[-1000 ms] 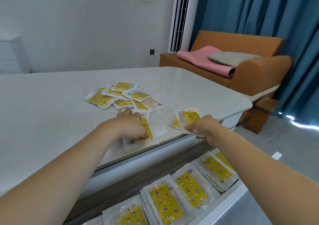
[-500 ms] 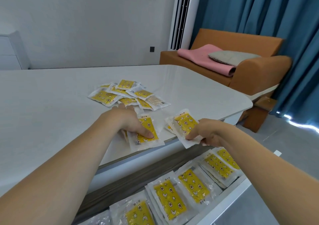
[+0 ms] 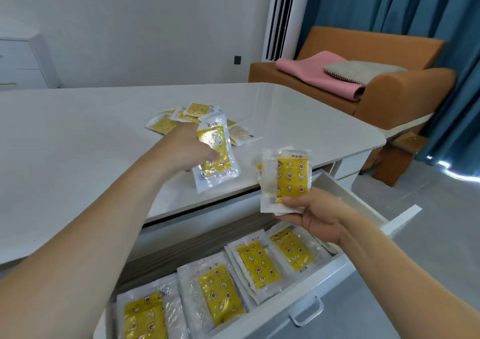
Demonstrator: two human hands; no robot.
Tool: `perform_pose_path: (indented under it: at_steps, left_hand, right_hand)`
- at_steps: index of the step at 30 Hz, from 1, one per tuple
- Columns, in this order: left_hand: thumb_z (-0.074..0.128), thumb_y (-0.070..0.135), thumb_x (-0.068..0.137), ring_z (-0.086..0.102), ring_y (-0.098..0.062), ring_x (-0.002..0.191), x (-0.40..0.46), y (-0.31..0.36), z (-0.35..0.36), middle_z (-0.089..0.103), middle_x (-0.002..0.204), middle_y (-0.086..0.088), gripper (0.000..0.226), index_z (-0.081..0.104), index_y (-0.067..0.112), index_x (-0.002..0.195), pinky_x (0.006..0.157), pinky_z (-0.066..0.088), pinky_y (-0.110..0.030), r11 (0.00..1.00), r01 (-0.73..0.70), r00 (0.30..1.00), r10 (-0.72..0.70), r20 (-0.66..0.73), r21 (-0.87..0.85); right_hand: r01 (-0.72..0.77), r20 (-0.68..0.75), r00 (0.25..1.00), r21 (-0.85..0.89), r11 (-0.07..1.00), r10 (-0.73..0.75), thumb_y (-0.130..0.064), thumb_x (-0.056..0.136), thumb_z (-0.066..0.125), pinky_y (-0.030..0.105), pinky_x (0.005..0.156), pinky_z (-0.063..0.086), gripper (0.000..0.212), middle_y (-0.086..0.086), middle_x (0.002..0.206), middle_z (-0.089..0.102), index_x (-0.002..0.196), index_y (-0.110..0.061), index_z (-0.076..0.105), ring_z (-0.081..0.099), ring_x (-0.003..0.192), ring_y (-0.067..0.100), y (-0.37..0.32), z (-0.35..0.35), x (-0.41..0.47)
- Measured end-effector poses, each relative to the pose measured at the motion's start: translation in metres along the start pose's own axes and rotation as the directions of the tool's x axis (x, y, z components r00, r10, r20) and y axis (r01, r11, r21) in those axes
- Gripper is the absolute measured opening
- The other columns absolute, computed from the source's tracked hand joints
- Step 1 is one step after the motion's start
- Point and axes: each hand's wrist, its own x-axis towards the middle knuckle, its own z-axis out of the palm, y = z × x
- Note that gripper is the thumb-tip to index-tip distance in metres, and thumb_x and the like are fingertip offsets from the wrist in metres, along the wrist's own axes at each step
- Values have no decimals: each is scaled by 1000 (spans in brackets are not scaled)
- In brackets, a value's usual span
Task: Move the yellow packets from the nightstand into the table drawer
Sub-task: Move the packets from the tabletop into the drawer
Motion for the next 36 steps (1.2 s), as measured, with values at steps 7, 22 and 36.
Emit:
perform_pose_path:
  at_steps: [7,22,36]
  left_hand:
    - [77,7,79,72,-24,95,-87,-38,7,77,94,-4,22,70,9,100,95,53,-42,981,193,858,-157,490,-22]
    - [65,23,90,60,-12,80,-98,-74,56,67,86,4,12,70,22,79,66,43,-26,949,-8,859,-155,488,316]
    - [63,23,88,56,-17,62,-108,-103,10,62,74,-1,20,71,11,102,52,45,-22,541,-175,689,-530,494,823]
  right_hand:
    - [47,151,985,195,980,-77,4,74,59,41,71,62,37,17,104,72,110,-2,62,73,89,29,11,3,-17]
    - [-92,299,950,-1,996,88,-8,76,71,51,85,57,35,19,112,70,110,-5,72,70,100,34,41,14,-12]
    - [-161,209,953,-254,954,217,-4,82,59,47,86,57,41,21,117,69,123,-1,61,69,102,34,48,30,-8]
